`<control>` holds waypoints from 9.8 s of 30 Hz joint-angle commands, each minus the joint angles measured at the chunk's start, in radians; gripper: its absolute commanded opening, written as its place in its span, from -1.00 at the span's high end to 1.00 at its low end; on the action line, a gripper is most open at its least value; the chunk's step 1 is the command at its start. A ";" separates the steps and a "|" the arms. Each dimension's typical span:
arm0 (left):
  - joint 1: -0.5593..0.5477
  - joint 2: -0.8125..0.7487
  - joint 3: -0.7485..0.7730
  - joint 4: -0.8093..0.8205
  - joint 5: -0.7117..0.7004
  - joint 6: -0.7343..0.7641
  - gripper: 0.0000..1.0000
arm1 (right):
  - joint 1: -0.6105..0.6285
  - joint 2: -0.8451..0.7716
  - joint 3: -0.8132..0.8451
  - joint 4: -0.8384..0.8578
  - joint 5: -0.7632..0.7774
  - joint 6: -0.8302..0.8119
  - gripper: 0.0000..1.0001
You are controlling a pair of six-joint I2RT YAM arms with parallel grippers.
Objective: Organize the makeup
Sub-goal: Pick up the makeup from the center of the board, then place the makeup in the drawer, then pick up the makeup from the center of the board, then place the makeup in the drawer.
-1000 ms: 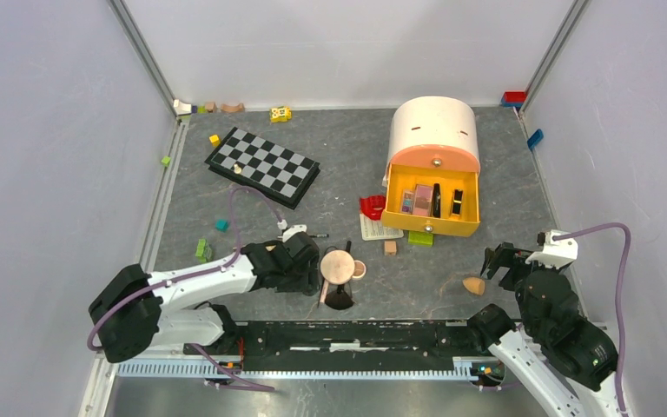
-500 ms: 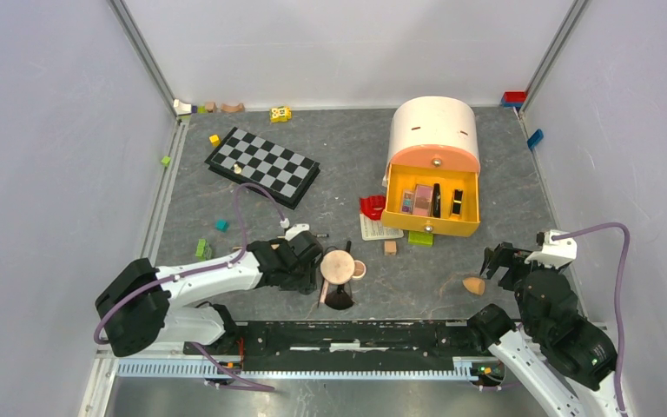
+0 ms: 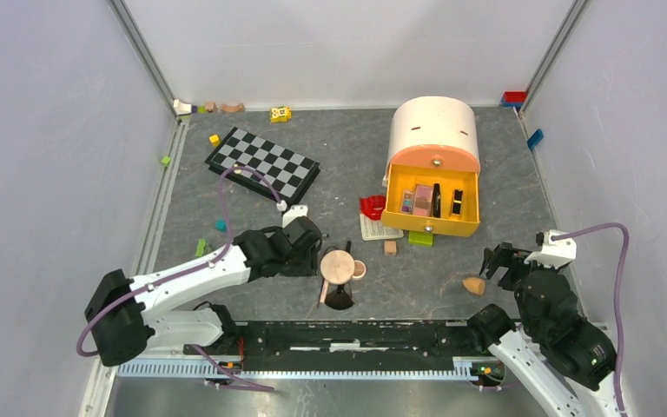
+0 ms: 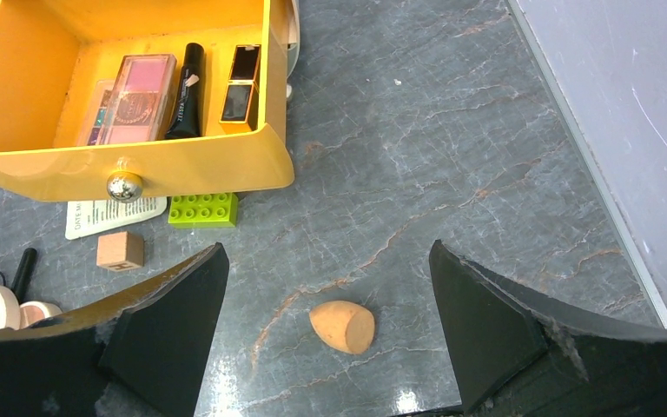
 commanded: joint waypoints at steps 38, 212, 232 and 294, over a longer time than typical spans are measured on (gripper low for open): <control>-0.002 0.427 0.760 0.280 0.234 0.204 0.24 | 0.007 -0.015 -0.019 0.041 0.000 -0.010 -0.85; 0.750 0.279 0.048 -0.108 -0.053 -0.628 -0.33 | 0.008 -0.037 -0.029 0.042 0.003 -0.001 -0.85; 0.770 0.341 0.064 -0.129 0.003 -0.538 0.76 | 0.008 -0.038 -0.030 0.043 0.004 -0.001 -0.85; 0.008 0.704 1.121 0.145 0.007 0.059 0.84 | 0.008 -0.053 -0.032 0.044 0.007 0.005 -0.84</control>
